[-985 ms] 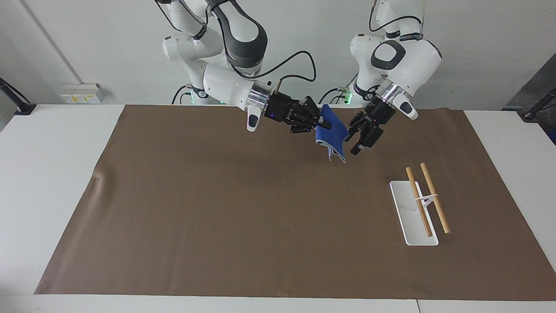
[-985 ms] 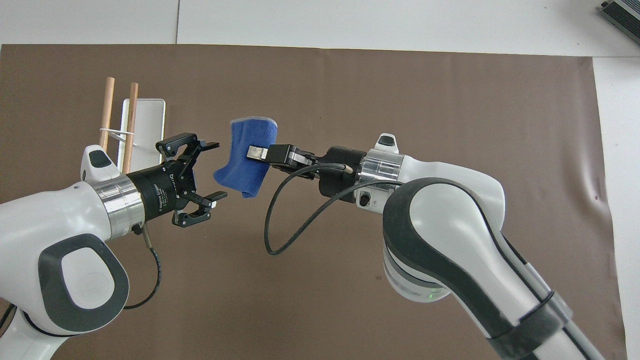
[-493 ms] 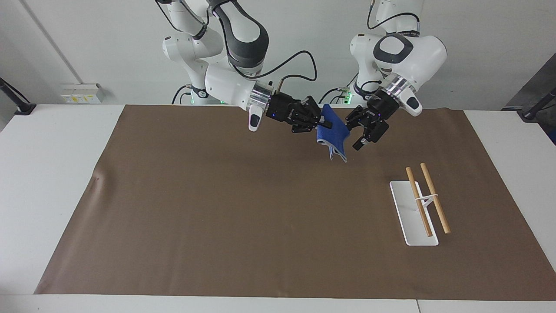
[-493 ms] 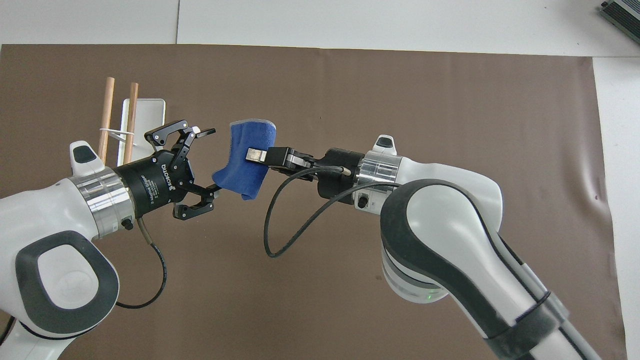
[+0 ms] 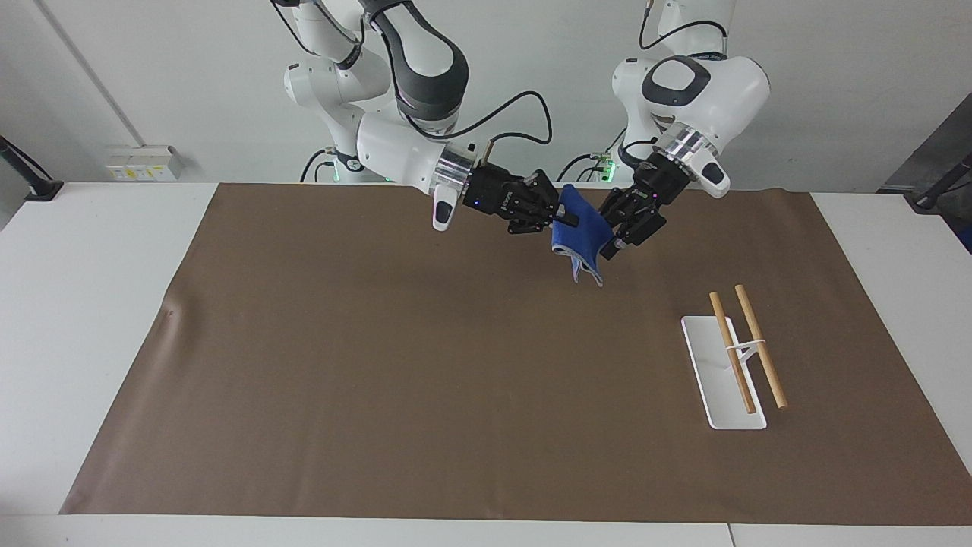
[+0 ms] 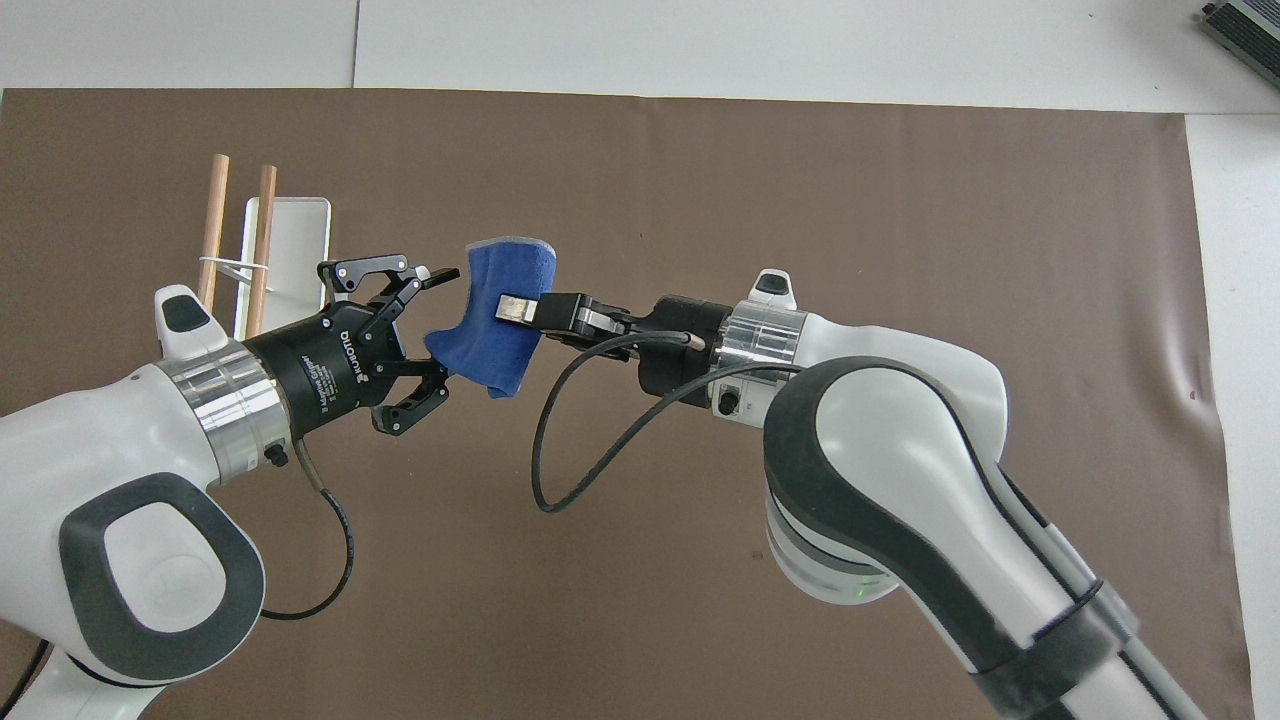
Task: Right arm passes towel to left arm to hang
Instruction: 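Open the right gripper and withdraw it while the left gripper pulls the towel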
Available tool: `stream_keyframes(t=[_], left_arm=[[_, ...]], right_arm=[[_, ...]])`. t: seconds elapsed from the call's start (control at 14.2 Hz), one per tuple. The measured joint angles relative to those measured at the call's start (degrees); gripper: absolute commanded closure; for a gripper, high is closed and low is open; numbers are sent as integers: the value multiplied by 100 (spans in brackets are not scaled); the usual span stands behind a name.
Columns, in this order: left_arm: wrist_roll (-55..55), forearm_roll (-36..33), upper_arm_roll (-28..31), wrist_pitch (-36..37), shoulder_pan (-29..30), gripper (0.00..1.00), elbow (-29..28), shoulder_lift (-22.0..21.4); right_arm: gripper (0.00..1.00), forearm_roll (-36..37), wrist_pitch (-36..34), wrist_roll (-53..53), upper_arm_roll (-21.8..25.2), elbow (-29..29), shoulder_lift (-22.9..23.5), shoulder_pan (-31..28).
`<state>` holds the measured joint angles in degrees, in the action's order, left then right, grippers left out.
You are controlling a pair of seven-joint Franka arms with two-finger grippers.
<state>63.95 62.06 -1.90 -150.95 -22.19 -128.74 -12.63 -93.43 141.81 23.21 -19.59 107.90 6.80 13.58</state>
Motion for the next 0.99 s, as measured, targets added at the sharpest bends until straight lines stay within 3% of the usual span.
stream_keyframes(t=[0.42,0.49,0.56,0.84,0.99], left_arm=[[1,4,59,-4,30,100,-1,0],[1,5,69,-4,76,100,-1,0],[1,9,78,-4,128,100,-1,0],[1,10,98,-4,284,100,-22,1],[-21,-45,94,-4,295,100,-26,1]], right_arm=[[100,0,22,1,1,3,1,-42],[40,0,45,1,0,5,3,-43],[0,0,99,1,0,7,11,-40],[0,105,987,34,-7,14,20,37],[0,588,1215,46,8,88,22,23]])
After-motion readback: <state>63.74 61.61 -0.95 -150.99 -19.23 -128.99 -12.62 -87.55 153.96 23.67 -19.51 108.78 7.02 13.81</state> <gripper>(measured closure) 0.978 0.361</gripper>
